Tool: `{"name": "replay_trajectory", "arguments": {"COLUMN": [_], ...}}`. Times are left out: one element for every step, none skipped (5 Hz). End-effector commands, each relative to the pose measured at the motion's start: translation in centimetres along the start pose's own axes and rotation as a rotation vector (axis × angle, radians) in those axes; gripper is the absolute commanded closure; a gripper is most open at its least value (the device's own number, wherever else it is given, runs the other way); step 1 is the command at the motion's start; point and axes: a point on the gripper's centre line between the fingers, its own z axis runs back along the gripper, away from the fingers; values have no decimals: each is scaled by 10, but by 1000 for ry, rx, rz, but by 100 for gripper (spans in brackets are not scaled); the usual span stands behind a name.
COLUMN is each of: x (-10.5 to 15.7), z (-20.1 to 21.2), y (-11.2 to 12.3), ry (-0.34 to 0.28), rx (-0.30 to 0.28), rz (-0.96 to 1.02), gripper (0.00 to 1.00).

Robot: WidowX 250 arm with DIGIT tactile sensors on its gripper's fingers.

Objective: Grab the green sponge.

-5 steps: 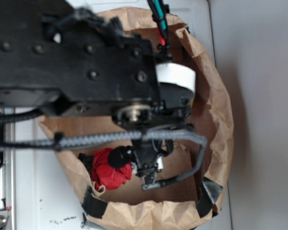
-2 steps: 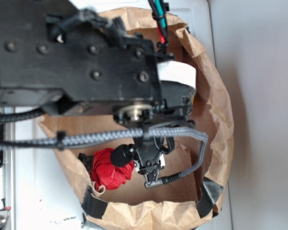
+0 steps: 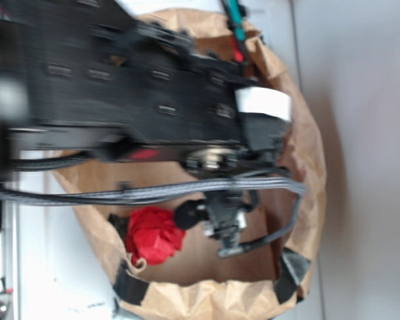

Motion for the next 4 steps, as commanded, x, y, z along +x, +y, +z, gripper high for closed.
{"name": "replay_trajectory", "arguments": {"x": [35,35,37,36], "z": [-6,-10,-19,-24], "y": [13,23,32,42], "ry": [-124,-160,-159,-171], "rx": [10,5,23,61], "rz": [23,1,-12,-13], "gripper": [0,0,0,0]}}
